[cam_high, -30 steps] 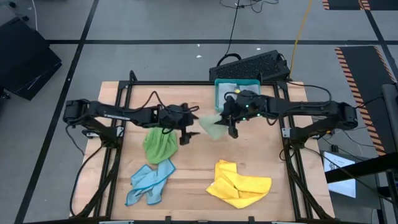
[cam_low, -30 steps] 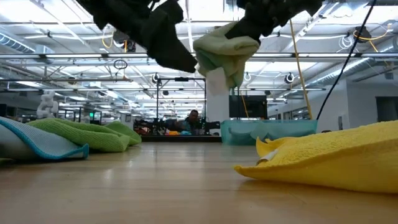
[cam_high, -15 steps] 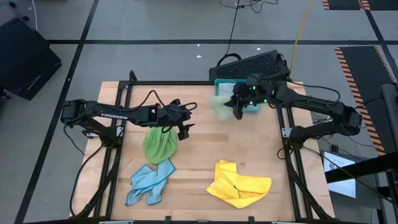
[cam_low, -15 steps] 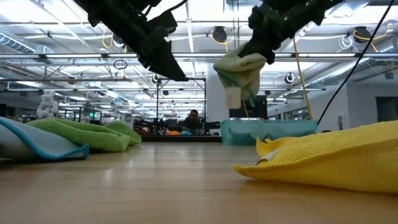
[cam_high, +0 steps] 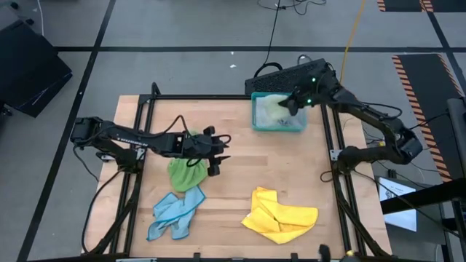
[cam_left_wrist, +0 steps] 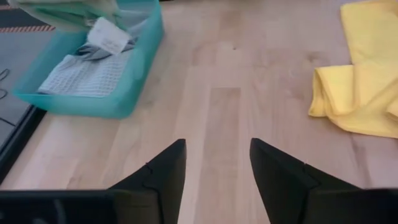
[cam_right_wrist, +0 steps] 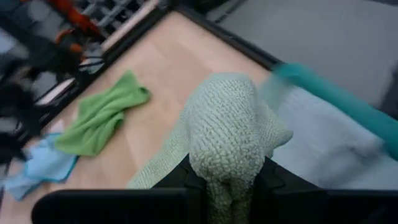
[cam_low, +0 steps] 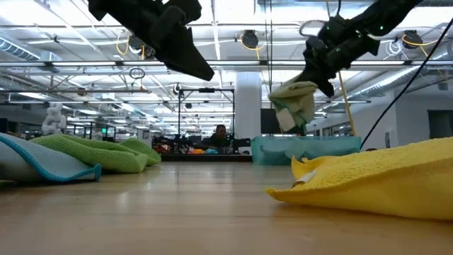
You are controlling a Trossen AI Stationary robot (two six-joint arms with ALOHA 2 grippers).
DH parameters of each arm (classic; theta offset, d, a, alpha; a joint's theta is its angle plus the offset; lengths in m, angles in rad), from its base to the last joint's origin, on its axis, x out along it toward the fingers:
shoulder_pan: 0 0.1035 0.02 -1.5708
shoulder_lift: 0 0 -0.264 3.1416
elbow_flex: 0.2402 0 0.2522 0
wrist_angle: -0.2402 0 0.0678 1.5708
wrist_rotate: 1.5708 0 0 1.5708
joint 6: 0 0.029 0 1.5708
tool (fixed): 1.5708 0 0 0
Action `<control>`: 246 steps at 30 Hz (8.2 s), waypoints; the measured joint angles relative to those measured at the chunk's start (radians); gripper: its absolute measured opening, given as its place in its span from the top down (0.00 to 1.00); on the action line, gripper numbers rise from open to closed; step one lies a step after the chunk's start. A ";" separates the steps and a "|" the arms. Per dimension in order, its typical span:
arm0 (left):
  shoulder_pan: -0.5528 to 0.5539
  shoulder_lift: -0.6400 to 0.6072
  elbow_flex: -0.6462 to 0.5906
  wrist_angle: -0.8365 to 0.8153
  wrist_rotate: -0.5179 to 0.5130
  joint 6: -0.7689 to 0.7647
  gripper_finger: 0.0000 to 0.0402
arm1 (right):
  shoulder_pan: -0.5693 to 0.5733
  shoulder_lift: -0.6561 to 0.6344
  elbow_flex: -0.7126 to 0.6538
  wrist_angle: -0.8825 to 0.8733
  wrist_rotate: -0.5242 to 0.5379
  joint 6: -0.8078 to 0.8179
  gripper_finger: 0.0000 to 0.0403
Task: Fold microfiber towels
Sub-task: Put the folded light green microfiber cloth into the bin
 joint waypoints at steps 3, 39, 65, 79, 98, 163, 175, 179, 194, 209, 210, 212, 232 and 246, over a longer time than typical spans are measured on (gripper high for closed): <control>-0.016 0.000 0.000 0.000 0.000 0.000 0.55 | -0.103 0.032 0.000 -0.048 -0.042 -0.019 0.89; -0.027 0.000 0.000 0.000 0.002 0.007 0.56 | -0.193 0.113 0.001 -0.197 0.434 -0.228 0.33; -0.027 0.000 0.000 0.038 0.002 0.026 0.56 | 0.120 0.058 -0.023 0.165 0.554 -0.114 0.69; -0.027 0.000 0.000 0.043 0.002 0.019 0.56 | 0.118 0.348 0.149 -0.028 0.558 -0.150 0.98; -0.027 0.000 0.000 0.044 0.002 0.026 0.56 | 0.103 0.192 -0.348 0.415 0.605 -0.066 1.00; -0.026 0.000 0.000 0.058 0.002 0.050 0.56 | 0.149 0.047 -0.064 -0.012 0.660 -0.034 1.00; -0.026 0.000 0.000 0.089 0.002 0.045 0.56 | 0.162 0.234 -0.064 -0.092 0.659 -0.047 1.00; -0.026 0.000 0.000 0.088 0.002 0.045 0.56 | 0.156 0.224 -0.065 -0.138 0.660 -0.047 1.00; -0.026 0.000 0.000 0.090 0.002 0.052 0.56 | 0.099 0.258 -0.137 -0.015 0.581 -0.070 1.00; -0.026 0.000 0.000 0.090 0.002 0.052 0.56 | 0.030 0.163 -0.119 -0.125 0.701 -0.093 1.00; -0.026 0.000 0.000 0.090 0.002 0.052 0.56 | 0.027 0.174 -0.119 -0.125 0.713 -0.092 1.00; -0.026 0.000 0.000 0.090 0.002 0.053 0.56 | 0.024 0.201 -0.119 -0.114 0.717 -0.091 1.00; -0.026 0.000 0.000 0.090 0.002 0.054 0.56 | 0.039 0.095 -0.121 -0.120 0.709 -0.092 1.00; -0.026 0.000 0.000 0.096 0.002 0.052 0.56 | -0.015 0.067 -0.121 -0.190 0.813 -0.093 0.98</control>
